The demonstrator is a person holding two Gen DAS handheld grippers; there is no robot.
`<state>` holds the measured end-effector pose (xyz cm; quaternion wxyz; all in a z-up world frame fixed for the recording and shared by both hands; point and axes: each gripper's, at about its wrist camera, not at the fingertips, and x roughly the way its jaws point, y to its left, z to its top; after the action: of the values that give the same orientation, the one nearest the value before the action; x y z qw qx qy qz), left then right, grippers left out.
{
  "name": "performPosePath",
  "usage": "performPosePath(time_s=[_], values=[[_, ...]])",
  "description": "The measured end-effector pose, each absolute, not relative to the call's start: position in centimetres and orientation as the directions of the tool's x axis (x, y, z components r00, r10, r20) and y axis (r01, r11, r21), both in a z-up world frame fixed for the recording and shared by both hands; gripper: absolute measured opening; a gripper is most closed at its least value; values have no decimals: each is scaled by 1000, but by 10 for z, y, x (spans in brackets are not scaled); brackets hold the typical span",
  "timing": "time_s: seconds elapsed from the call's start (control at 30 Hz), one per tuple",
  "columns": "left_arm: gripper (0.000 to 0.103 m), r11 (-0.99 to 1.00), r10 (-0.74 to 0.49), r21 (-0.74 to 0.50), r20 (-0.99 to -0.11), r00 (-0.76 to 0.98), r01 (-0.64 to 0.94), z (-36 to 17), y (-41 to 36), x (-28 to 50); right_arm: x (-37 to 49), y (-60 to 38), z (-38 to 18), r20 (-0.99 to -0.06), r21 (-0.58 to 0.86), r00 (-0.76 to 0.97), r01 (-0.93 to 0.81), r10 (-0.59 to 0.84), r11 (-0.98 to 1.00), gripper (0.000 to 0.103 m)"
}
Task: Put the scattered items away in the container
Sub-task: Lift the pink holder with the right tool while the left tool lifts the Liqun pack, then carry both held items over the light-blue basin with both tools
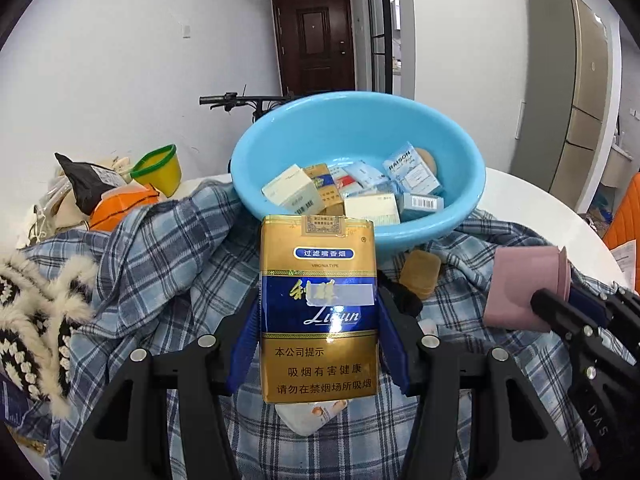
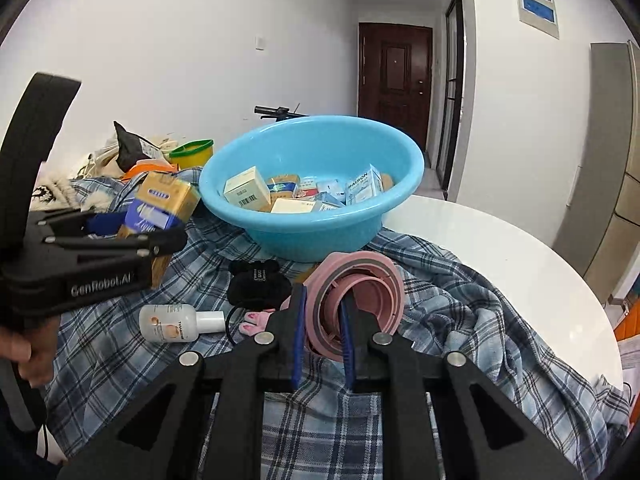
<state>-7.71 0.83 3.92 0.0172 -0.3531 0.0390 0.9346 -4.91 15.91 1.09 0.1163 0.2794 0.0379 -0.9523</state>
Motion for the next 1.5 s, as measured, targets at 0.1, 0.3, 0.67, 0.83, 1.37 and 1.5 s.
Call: performPosePath(time_s=[0.1, 0.3, 0.67, 0.83, 1.37, 1.5], values=[[56, -997, 0, 57, -665, -746, -51, 39, 5, -78, -50, 160, 14, -537, -6, -819, 240, -199, -971, 14], [56, -998, 3, 46, -614, -789, -40, 66, 2, -78, -48, 160, 52, -444, -33, -873, 241, -202, -970, 14], [56, -1000, 7, 23, -382, -924, -17, 171, -7, -55, -20, 162, 153, -148, -80, -964, 235, -222, -969, 14], [56, -1000, 2, 23, -283, -959, -9, 199, -9, -30, -5, 157, 170, -76, -83, -970, 238, -232, -968, 14], [56, -999, 7, 39, -291, -957, -20, 204, 1, -104, -68, 146, 171, -139, -48, -961, 246, -238, -968, 14], [56, -999, -37, 41, -316, -948, 25, 209, 0, -155, -118, 140, 178, -183, -79, -960, 228, -210, -971, 14]])
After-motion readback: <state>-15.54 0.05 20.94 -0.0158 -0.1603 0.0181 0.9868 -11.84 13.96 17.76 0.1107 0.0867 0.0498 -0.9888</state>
